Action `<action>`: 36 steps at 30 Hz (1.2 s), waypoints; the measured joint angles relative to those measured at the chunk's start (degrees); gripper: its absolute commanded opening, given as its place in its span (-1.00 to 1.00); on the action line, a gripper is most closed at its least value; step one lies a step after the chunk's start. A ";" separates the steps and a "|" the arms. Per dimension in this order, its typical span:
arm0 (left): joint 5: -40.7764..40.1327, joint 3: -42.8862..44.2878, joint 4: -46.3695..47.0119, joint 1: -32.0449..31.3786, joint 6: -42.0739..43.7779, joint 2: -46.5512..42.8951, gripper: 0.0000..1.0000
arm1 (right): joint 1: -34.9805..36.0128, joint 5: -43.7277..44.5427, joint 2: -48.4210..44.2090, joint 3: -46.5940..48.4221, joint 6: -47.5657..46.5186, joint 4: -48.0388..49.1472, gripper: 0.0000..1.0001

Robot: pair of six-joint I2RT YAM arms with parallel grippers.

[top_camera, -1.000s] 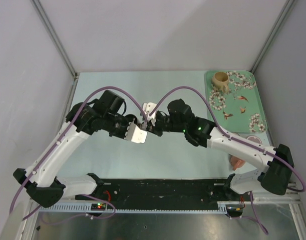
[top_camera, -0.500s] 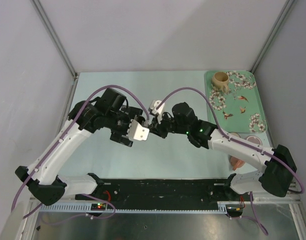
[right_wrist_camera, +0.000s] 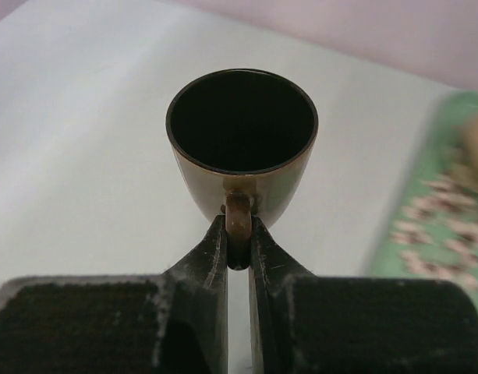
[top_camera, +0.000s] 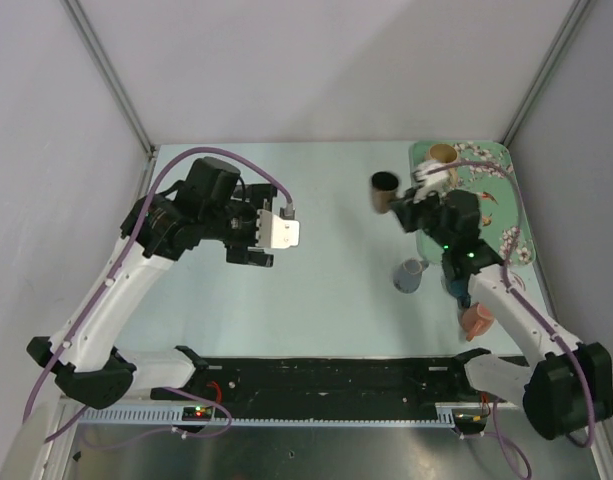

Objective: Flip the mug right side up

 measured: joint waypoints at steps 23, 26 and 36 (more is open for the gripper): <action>1.11 0.13 2.78 7.96 -2.82 8.04 0.99 | -36.59 -15.80 30.14 -2.34 -7.58 30.60 -1.00; 1.11 0.55 3.13 8.35 -2.82 9.20 0.99 | -36.39 -17.94 33.90 0.94 -10.29 30.25 -1.00; 1.09 1.53 3.89 9.64 -2.64 10.78 0.99 | -36.76 -23.85 40.41 11.85 -20.94 21.62 -1.00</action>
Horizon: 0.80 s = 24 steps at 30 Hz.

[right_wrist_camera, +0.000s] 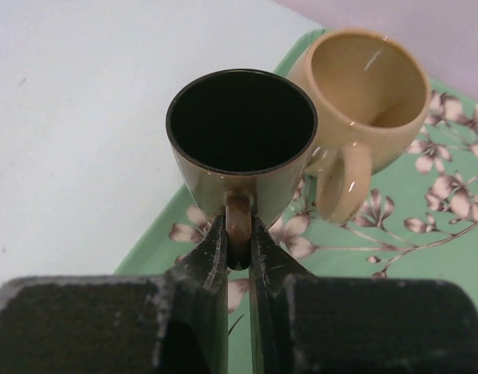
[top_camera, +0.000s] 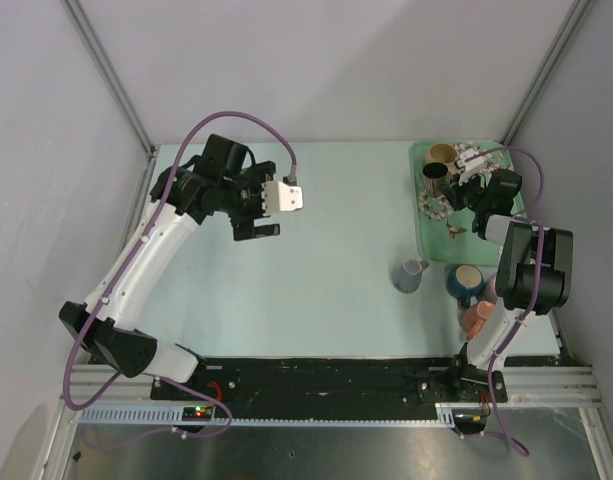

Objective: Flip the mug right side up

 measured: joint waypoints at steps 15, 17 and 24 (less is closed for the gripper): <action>-0.07 2.71 0.26 0.26 0.48 2.12 0.99 | 0.11 -1.22 5.18 8.61 -12.17 -16.39 -1.00; -0.07 2.99 0.24 0.26 0.61 2.12 0.99 | 0.28 -1.29 5.31 9.35 -13.86 -18.08 -0.96; -0.07 3.15 0.35 0.63 0.98 2.12 0.99 | 0.26 -1.46 5.31 10.69 -17.44 -21.53 -0.73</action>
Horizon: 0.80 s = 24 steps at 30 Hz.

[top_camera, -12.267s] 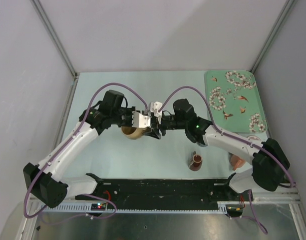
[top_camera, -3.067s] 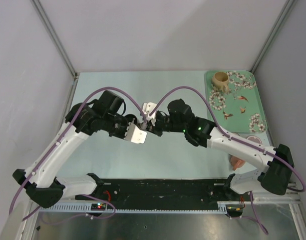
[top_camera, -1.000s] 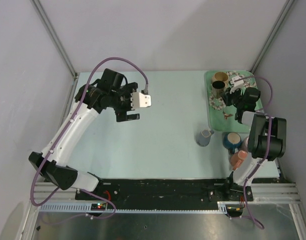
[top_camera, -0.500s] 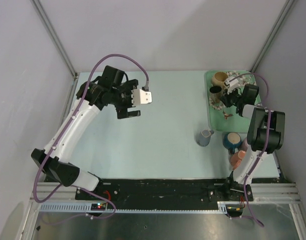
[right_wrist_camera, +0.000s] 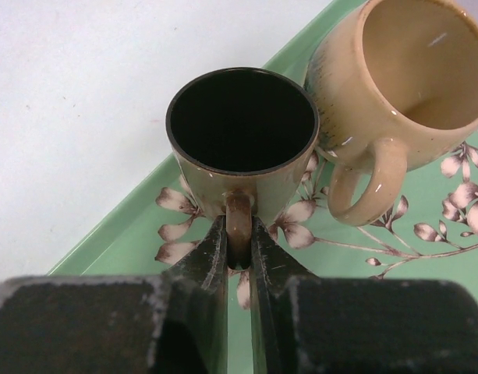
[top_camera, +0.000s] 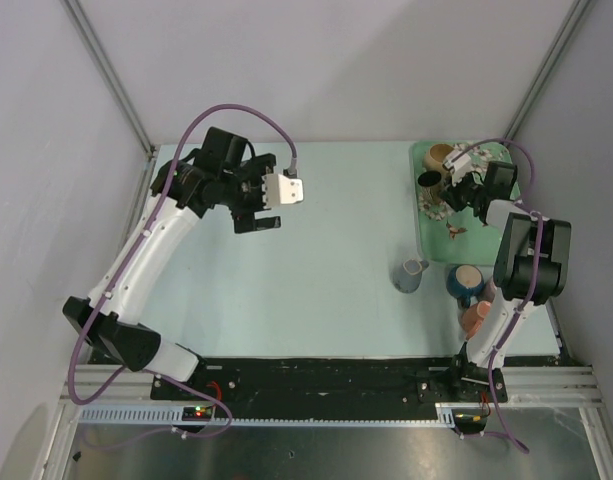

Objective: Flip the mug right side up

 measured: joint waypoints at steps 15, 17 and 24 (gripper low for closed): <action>0.04 0.00 0.02 0.74 0.98 0.00 0.99 | -2.51 2.21 0.00 0.13 -2.16 -7.43 0.15; 0.04 0.00 0.02 0.74 0.98 0.00 0.99 | -2.67 2.40 0.00 0.13 -2.34 -8.04 0.48; 0.04 -0.07 0.04 0.83 0.94 -0.15 0.99 | -2.91 4.79 -1.55 0.11 0.79 -9.33 0.98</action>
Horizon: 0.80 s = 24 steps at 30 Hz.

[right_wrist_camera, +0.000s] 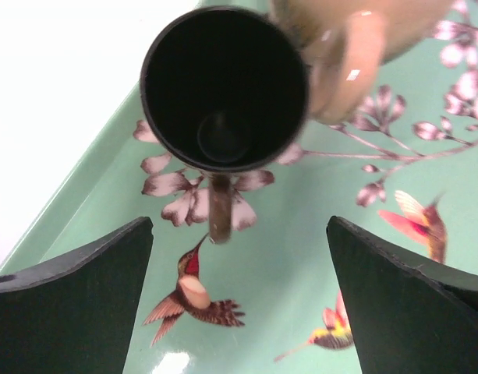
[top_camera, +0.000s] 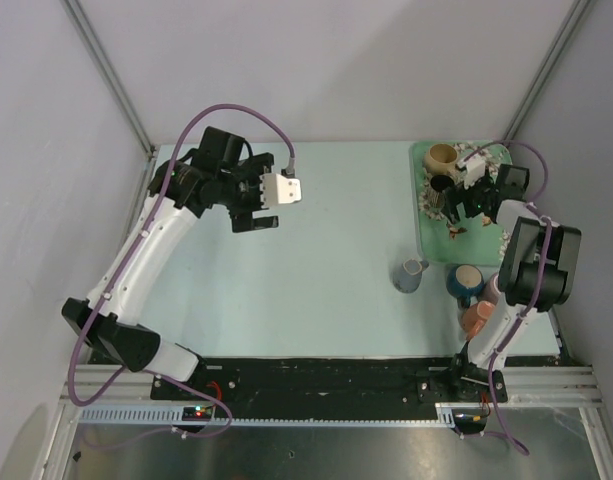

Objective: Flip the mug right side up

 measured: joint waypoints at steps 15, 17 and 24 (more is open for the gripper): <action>-0.20 -2.78 0.28 0.02 -14.71 -5.86 0.99 | 1.90 20.96 -28.61 1.18 34.95 -17.51 0.80; -1.22 -3.91 0.42 0.02 -19.65 -6.82 0.99 | 5.33 23.69 -30.75 1.86 42.77 -24.00 0.78; -2.78 -9.44 0.72 0.02 -33.20 -9.86 0.99 | 15.91 26.73 -29.59 -0.87 60.48 -41.92 0.73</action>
